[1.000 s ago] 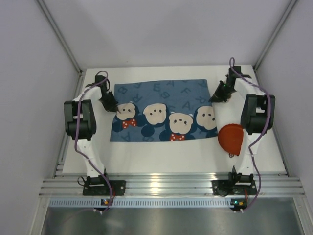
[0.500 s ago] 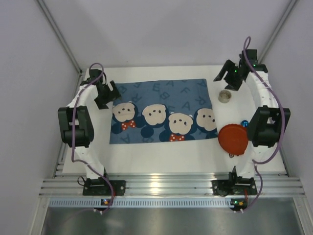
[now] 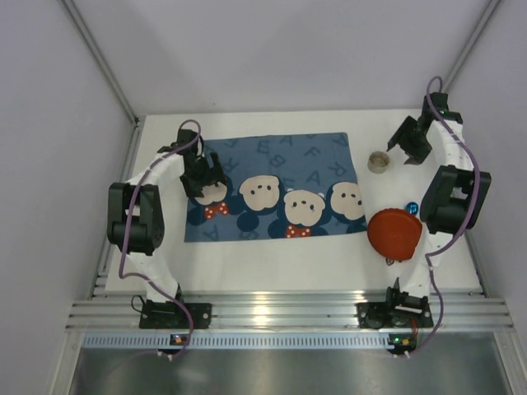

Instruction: Set the dinner table for one person

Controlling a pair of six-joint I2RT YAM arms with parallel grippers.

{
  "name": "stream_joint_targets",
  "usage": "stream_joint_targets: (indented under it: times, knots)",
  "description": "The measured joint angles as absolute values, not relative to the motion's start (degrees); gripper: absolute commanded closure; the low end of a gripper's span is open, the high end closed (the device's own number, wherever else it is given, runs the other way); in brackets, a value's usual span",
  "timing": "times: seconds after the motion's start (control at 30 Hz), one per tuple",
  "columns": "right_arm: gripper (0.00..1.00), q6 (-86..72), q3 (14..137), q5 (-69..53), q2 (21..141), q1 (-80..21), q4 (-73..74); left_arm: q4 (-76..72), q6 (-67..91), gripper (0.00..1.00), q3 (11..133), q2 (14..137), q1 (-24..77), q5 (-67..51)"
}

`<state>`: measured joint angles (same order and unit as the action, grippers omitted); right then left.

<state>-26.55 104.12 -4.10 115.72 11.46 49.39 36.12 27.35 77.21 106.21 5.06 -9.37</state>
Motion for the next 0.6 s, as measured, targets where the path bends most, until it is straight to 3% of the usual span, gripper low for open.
stream_joint_targets:
  times: [0.13, 0.43, 0.53, 0.57, 0.6]
  knots:
    - [0.35, -26.6, 105.6, -3.9, 119.7, 11.0, 49.9, 35.8, 27.3, 0.04, 76.9, 106.2, 5.9, -10.1]
    - [0.55, -27.2, 109.1, -2.0, 126.7, 8.7, 51.3, 35.6, 27.0, 0.05, 77.5, 106.6, 5.9, -11.1]
    - [0.79, -27.1, 109.7, -1.0, 128.5, 7.7, 51.9, 35.5, 26.8, 0.05, 78.8, 107.5, 5.9, -11.4]
    - [0.95, -27.2, 109.7, -0.6, 129.0, 7.4, 52.0, 35.5, 26.6, 0.05, 79.4, 108.0, 5.9, -11.5]
    - [1.00, -27.4, 109.7, 0.2, 129.3, 7.2, 52.1, 35.5, 26.4, 0.05, 80.1, 108.7, 5.9, -11.6]
